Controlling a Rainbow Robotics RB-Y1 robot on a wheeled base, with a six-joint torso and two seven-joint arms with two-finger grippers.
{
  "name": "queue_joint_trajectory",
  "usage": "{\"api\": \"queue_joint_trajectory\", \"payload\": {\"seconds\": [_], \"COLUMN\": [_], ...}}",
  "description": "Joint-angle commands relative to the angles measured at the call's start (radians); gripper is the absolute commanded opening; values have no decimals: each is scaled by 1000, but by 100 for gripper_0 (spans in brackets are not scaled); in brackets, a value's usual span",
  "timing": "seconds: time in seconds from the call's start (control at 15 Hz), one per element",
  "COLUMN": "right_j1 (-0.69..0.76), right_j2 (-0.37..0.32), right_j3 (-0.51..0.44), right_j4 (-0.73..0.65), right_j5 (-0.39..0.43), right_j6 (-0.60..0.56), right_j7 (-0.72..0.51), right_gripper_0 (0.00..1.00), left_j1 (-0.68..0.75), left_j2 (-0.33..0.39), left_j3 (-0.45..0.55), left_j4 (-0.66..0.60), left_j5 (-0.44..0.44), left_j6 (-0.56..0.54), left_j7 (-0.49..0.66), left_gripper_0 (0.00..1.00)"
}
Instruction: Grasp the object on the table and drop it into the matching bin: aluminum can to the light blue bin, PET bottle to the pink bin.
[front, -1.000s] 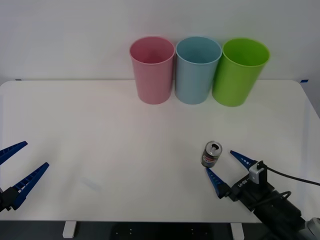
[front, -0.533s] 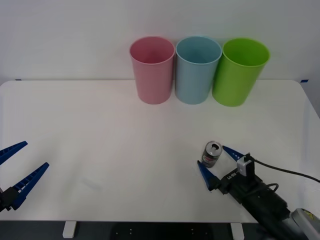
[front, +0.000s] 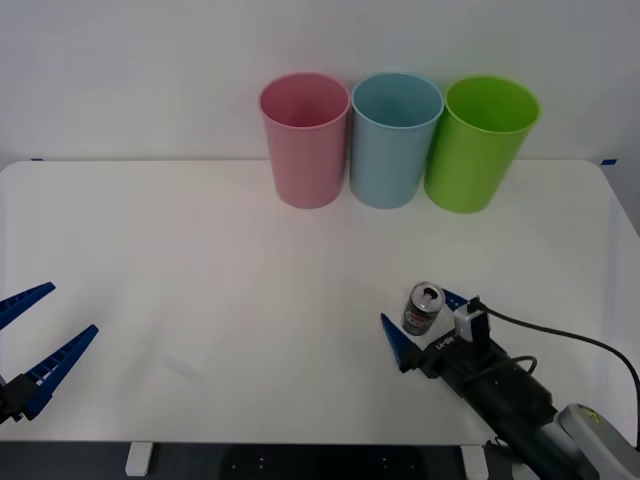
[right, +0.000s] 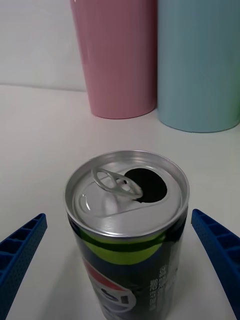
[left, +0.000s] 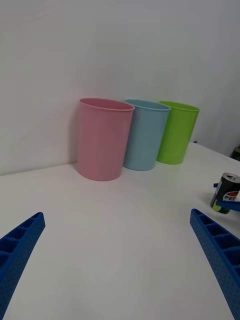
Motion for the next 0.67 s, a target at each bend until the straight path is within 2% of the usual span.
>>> {"api": "queue_joint_trajectory", "payload": {"seconds": [0.07, 0.2, 0.27, 0.33, 0.4, 0.67], "right_j1": [0, 0, 0, -2, -2, -2], "right_j2": [0, 0, -1, 0, -1, 0], "right_j3": [0, -1, 0, 0, -1, -1], "right_j4": [0, 1, 0, 0, 0, 0], "right_j5": [1, -1, 1, -1, -1, -13], "right_j6": [0, 0, 0, 0, 0, -1], "right_j7": [1, 4, 7, 7, 7, 7], "right_gripper_0": [100, 100, 48, 3, 0, 0], "left_j1": [0, 0, 0, 0, 0, 0], "left_j2": [0, 0, 0, 0, 0, 0], "left_j3": [0, 0, 0, 0, 0, 0], "left_j4": [0, 0, 0, 0, 0, 0], "left_j5": [0, 0, 0, 0, 0, 0], "left_j6": [0, 0, 0, 0, 0, 0], "left_j7": [0, 0, 0, 0, 0, 0], "left_gripper_0": [100, 100, 100, 100, 100, 100]}}
